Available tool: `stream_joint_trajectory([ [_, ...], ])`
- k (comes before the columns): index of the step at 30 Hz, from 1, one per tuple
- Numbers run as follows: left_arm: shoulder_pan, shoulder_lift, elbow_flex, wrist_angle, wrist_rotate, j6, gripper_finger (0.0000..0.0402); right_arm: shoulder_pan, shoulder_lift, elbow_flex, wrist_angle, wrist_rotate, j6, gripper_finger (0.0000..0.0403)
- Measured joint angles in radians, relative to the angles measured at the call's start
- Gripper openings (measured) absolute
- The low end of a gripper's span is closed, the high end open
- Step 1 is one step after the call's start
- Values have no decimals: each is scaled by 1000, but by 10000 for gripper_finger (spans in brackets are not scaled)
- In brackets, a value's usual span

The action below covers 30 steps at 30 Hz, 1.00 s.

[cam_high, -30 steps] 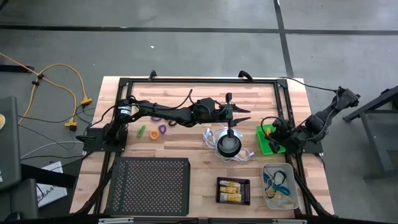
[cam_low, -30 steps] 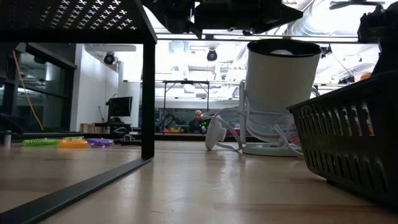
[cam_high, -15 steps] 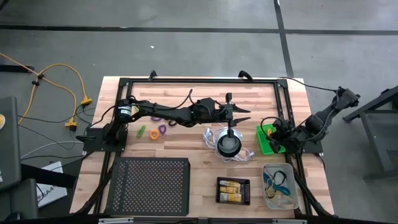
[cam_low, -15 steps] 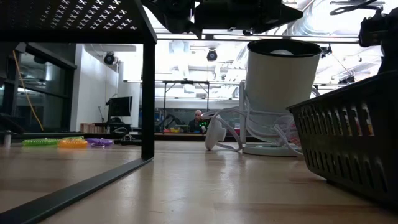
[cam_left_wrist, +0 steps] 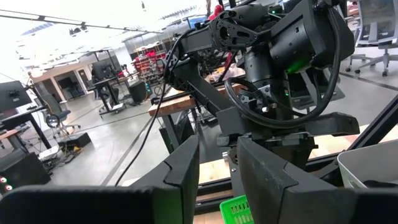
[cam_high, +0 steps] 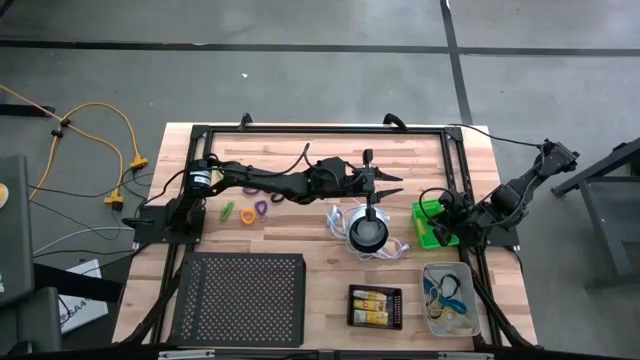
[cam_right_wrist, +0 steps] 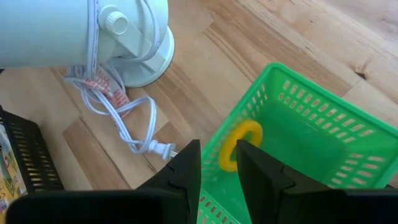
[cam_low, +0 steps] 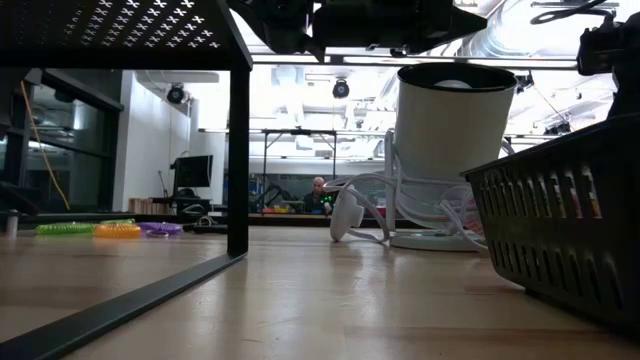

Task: Pick & Place Office Desk Supplies
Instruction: Put the left black spring keychain into the green bin

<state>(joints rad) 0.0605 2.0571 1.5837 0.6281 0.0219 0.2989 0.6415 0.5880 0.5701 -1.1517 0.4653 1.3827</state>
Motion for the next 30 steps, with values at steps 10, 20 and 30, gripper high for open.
stream_joint_trajectory([
  [10,0,0,0,-15,0,-11,105,0,0,-2,55,169,-139,93],
  [20,0,0,0,-39,-36,-16,105,0,0,-2,316,301,-453,93],
  [30,4,-123,0,-394,-203,-9,105,-110,0,-2,639,321,-1023,93],
])
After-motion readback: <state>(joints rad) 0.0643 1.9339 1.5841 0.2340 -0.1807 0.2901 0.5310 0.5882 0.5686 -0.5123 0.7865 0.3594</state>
